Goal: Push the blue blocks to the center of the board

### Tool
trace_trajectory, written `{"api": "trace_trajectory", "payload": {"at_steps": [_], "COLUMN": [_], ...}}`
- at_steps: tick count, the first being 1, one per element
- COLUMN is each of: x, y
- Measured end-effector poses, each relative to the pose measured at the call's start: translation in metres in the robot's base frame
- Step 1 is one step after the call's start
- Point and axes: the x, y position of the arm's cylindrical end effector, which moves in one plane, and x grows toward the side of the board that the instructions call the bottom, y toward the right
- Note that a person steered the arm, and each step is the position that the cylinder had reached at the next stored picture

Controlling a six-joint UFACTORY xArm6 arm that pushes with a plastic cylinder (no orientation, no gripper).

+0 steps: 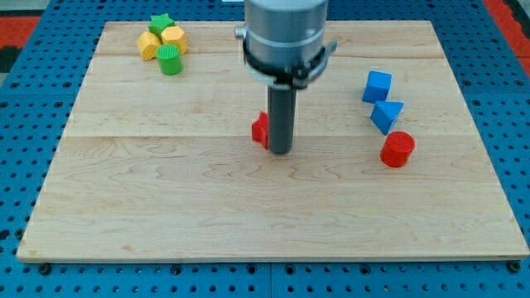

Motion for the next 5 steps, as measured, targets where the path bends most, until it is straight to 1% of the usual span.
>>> {"api": "trace_trajectory", "payload": {"at_steps": [1, 2, 3, 4, 5], "x": [-0.007, -0.033, -0.061, -0.135, -0.152], "y": [0.009, -0.023, 0.05, 0.069, 0.122]}}
